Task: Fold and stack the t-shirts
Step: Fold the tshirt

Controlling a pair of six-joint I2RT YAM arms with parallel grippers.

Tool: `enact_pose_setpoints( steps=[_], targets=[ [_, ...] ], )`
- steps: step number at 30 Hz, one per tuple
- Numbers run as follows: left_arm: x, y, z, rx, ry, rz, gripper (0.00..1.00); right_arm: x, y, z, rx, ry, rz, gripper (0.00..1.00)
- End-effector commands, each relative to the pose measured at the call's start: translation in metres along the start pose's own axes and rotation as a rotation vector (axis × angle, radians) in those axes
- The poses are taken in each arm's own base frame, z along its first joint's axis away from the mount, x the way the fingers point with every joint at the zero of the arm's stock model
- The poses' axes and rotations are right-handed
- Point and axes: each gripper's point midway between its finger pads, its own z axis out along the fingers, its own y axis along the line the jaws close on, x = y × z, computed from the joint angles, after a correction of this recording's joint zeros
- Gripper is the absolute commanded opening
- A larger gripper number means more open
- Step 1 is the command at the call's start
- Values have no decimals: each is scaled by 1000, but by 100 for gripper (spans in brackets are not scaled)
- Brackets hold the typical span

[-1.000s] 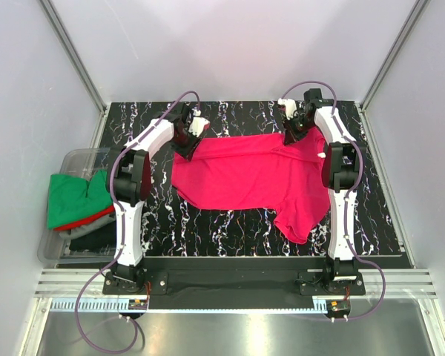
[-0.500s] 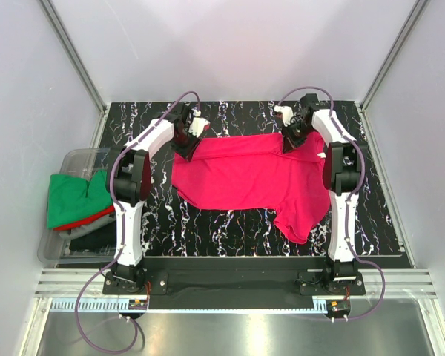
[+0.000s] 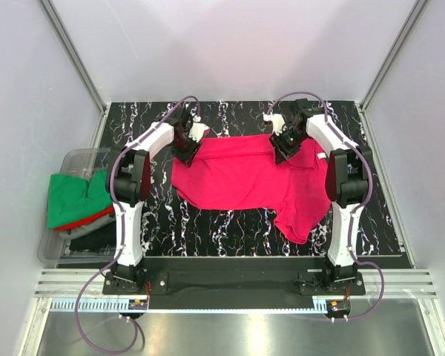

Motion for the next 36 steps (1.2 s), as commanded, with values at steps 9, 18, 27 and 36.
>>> enact_pose_setpoints(
  steps=[9, 18, 27, 36],
  targets=[
    [-26, 1, -33, -23, -106, 25, 38, -39, -51, -42, 225, -103, -30, 38],
    [-24, 8, -36, -60, -94, 41, 38, -29, -96, -15, 249, -75, 19, 23],
    [-26, 33, -25, -104, -80, 18, 38, 11, -112, -15, 269, -11, 56, 18],
    [-27, 59, 2, -147, -23, 4, 40, 62, -152, -21, 345, 66, 138, 18]
  ],
)
